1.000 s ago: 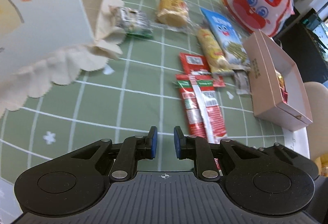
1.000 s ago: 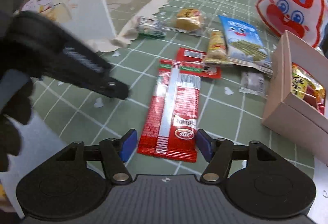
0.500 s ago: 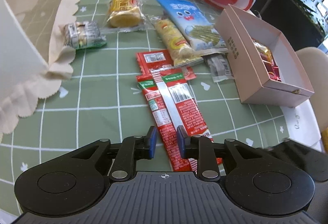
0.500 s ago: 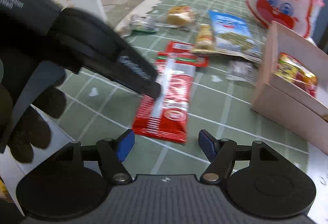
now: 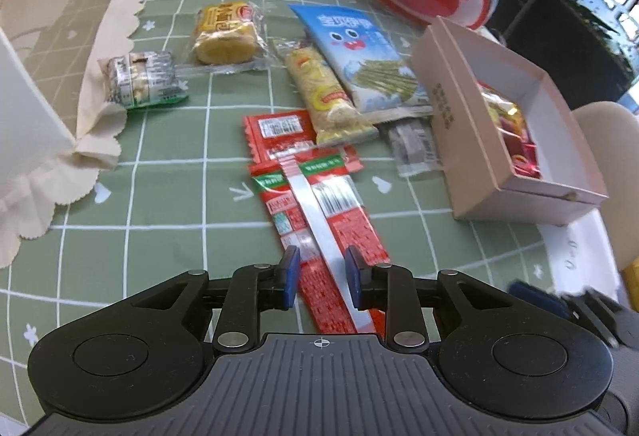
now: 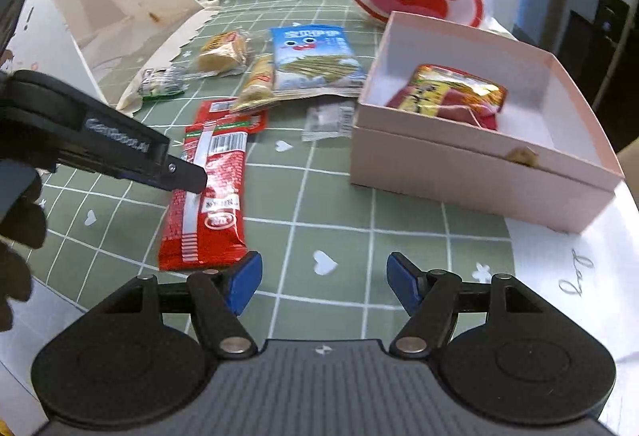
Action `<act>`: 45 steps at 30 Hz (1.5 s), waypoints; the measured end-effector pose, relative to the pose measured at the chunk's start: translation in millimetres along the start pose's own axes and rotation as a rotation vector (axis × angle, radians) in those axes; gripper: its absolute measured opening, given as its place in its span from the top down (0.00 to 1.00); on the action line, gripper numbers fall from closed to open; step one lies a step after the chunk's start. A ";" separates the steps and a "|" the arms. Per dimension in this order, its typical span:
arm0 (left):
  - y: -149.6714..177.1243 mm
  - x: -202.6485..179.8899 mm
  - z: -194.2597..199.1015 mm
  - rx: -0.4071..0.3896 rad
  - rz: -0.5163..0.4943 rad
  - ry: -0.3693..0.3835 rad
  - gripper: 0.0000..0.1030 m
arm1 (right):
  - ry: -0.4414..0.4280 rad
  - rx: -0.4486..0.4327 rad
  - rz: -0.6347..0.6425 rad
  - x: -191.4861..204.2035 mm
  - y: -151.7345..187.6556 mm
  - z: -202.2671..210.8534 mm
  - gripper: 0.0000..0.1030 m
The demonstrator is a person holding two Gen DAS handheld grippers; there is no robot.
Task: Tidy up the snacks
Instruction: 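Grasp the red spicy-strip pack with the right gripper while the left reaches the clear snack pack, then grasp the clear snack pack with the left gripper while the right holds the strip pack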
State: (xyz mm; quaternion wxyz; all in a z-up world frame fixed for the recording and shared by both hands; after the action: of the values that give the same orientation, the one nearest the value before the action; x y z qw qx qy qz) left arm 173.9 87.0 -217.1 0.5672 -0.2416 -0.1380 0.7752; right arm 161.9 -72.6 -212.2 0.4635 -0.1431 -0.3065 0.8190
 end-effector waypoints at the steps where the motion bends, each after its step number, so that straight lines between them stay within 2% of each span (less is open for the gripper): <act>1: -2.4 0.8 -1.1 -0.010 -0.005 -0.013 0.70 | 0.005 0.002 -0.002 -1.9 1.8 0.6 0.32; 3: -7.4 2.4 -3.7 -0.029 -0.036 -0.056 0.66 | 0.017 0.006 -0.004 -5.4 4.9 0.5 0.32; 5: -8.7 6.3 -3.8 -0.028 -0.038 -0.063 0.64 | 0.013 0.009 -0.008 -5.2 4.2 0.2 0.32; 8: -10.0 14.9 3.1 -0.024 -0.010 -0.049 0.66 | -0.062 -0.005 0.004 8.4 -4.8 2.0 0.29; 11: -20.0 29.8 16.3 -0.060 0.007 -0.058 0.66 | -0.129 -0.027 0.056 32.2 -17.2 -2.7 0.27; 14: -47.3 51.9 30.2 -0.134 0.022 -0.071 0.66 | -0.148 -0.049 0.100 56.9 -31.4 -18.0 0.27; 17: -88.3 79.7 33.7 -0.222 -0.007 -0.104 0.66 | -0.150 -0.044 0.129 75.5 -40.5 -36.8 0.27; 20: -123.2 116.1 15.7 -0.234 0.018 -0.151 0.68 | -0.114 -0.037 0.155 83.4 -37.7 -46.7 0.27; 24: -144.4 144.5 -14.1 -0.208 0.059 -0.160 0.68 | -0.100 -0.056 0.149 80.7 -33.4 -46.5 0.22; 28: -140.8 142.1 -34.0 -0.170 0.015 -0.143 0.68 | -0.084 -0.104 0.151 75.8 -30.0 -46.7 0.12; 32: -120.3 122.5 -32.8 -0.130 -0.065 -0.022 0.68 | -0.067 -0.154 0.127 68.8 -26.7 -46.8 0.09; 35: -95.0 109.0 -25.4 -0.087 -0.120 0.081 0.67 | -0.067 -0.156 0.117 66.5 -27.2 -47.1 0.08; 36: -86.7 107.2 -21.7 -0.077 -0.128 0.093 0.67 | -0.066 -0.157 0.118 66.7 -27.2 -47.1 0.08; 37: -80.4 106.6 -17.3 -0.077 -0.129 0.083 0.67 | -0.065 -0.158 0.119 66.9 -27.3 -47.2 0.07; 39: -71.0 109.0 -1.8 -0.113 -0.116 0.002 0.67 | -0.064 -0.158 0.119 66.7 -27.3 -47.8 0.06; 41: -60.3 114.0 15.7 -0.144 -0.043 -0.078 0.68 | -0.064 -0.158 0.117 66.2 -27.6 -48.2 0.05; 43: -53.6 119.7 21.7 -0.146 0.067 -0.091 0.68 | -0.064 -0.158 0.117 66.2 -27.8 -48.3 0.05; 45: -45.4 116.7 20.4 -0.123 0.156 -0.057 0.68 | -0.064 -0.158 0.117 66.2 -27.9 -48.3 0.05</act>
State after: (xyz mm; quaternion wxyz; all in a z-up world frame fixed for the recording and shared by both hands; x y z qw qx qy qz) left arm 171.9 213.1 -203.2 0.4852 -0.2638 -0.1822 0.8135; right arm 170.7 12.1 -228.5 0.3919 -0.1706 -0.3760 0.8222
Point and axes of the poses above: each gripper's, at about its wrist camera, not at the fingertips, and z roughly against the way its jaws point, x to its left, y to its underside, the point moved 9 cm from there along -z, roughly the way its jaws point
